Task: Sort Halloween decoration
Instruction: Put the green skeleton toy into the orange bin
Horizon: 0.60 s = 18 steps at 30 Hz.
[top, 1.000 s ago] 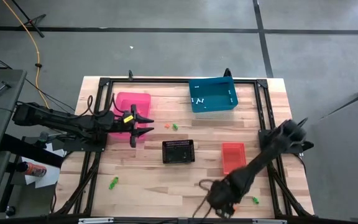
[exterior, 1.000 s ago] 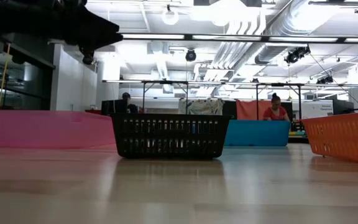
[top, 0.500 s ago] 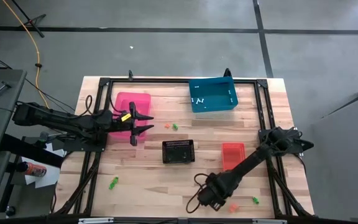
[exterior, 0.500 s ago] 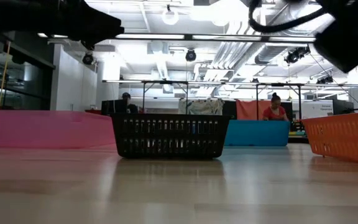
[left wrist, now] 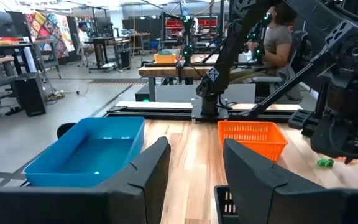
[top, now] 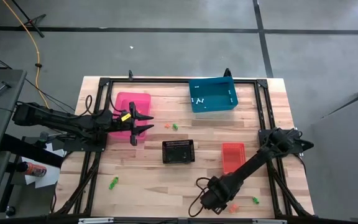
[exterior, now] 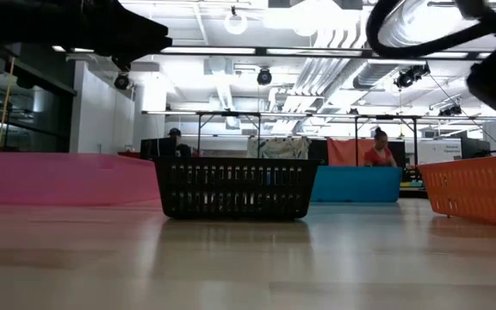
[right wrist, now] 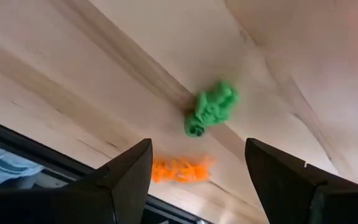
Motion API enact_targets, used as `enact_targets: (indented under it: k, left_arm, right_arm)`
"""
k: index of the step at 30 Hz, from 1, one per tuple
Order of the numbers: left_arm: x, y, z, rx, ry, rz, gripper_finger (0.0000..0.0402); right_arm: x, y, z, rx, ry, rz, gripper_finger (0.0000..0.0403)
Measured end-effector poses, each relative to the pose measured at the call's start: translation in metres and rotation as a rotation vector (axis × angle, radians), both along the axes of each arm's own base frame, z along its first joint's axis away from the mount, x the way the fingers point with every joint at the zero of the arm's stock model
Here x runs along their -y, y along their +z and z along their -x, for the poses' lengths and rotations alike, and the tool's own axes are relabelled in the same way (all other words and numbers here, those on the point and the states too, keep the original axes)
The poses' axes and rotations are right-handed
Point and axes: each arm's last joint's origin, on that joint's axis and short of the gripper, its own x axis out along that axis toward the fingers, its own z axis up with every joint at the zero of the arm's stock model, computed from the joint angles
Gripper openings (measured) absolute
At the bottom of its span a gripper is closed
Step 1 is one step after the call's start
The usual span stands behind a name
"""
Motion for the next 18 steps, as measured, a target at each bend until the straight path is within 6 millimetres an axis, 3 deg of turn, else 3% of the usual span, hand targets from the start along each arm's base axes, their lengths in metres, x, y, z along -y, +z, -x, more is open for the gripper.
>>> enact_targets:
  k: [12,18]
  left_arm:
    - [0.000,0.000,0.000,-0.004,0.000,0.000,0.0141]
    - [0.000,-0.001,0.000,-0.010,0.000,-0.001,0.0140]
  right_arm:
    - [0.004,-0.001,-0.006,0.067,0.030,0.027,0.0252]
    - [0.011,-0.017,-0.004,0.071,0.014,-0.021,0.0252]
